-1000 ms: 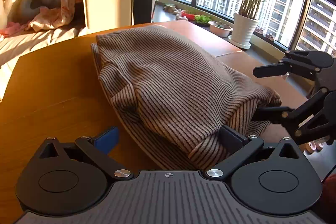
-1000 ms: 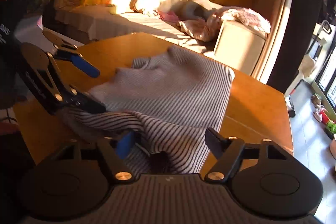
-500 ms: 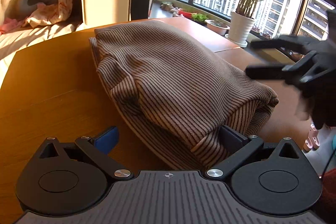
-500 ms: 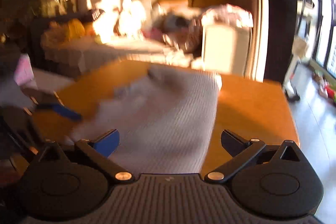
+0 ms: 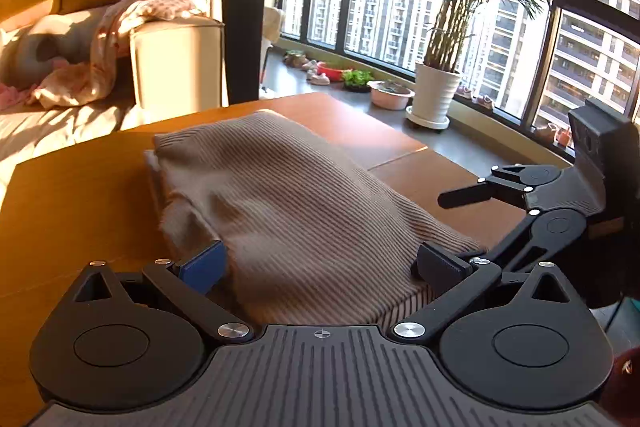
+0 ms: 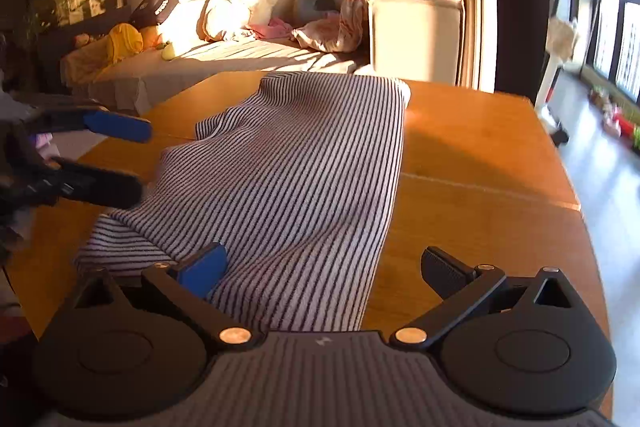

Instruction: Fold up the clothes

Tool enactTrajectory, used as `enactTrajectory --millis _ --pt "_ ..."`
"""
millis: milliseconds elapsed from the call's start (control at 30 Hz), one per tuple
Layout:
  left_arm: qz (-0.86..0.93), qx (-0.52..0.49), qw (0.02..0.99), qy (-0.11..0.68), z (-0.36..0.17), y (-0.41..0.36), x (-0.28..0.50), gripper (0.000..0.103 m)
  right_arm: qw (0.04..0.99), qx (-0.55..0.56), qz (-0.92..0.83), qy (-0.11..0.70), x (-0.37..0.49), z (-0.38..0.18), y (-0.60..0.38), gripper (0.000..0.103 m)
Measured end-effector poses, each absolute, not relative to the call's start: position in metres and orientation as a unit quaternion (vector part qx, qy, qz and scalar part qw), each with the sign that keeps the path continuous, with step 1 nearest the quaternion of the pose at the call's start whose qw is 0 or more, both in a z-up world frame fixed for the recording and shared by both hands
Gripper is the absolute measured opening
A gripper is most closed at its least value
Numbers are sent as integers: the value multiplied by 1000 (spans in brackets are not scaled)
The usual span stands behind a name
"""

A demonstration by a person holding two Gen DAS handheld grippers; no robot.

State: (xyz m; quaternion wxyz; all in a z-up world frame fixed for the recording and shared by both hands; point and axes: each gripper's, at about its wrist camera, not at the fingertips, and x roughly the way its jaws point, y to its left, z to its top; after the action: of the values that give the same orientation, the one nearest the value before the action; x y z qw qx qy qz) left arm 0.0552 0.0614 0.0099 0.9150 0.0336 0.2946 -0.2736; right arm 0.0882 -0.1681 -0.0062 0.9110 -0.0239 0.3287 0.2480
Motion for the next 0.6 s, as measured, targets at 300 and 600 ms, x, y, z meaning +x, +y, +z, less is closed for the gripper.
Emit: enactTrajectory --millis 300,600 --pt "-275 13 906 323 -17 60 76 83 888 101 283 347 97 -17 -195 103" --pt "-279 -5 905 322 -20 64 74 84 877 -41 332 345 71 -16 -151 103"
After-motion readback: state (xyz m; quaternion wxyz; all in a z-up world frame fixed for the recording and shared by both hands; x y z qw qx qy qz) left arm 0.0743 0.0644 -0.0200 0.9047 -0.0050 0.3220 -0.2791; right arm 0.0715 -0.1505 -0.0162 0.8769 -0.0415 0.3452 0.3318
